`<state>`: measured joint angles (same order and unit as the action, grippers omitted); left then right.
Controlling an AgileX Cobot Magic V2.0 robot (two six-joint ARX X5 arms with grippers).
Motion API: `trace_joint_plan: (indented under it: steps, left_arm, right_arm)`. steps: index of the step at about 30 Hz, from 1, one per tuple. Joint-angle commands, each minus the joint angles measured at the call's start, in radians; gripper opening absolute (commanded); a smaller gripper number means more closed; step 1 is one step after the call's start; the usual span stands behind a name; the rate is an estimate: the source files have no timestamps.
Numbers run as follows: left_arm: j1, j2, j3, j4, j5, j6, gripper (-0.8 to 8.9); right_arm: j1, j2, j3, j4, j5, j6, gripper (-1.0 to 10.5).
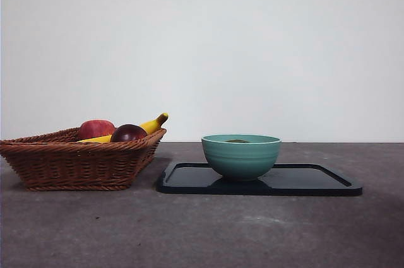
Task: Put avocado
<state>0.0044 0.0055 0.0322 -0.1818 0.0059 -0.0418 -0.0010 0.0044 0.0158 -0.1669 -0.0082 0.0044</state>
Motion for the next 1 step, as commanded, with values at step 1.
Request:
trace_joint_plan:
  steps: [1]
  left_arm:
    - [0.000, -0.002, -0.020, -0.006, 0.005, 0.007, 0.20]
  right_arm:
    - [0.000, -0.001, -0.005, 0.012, -0.002, 0.010, 0.1]
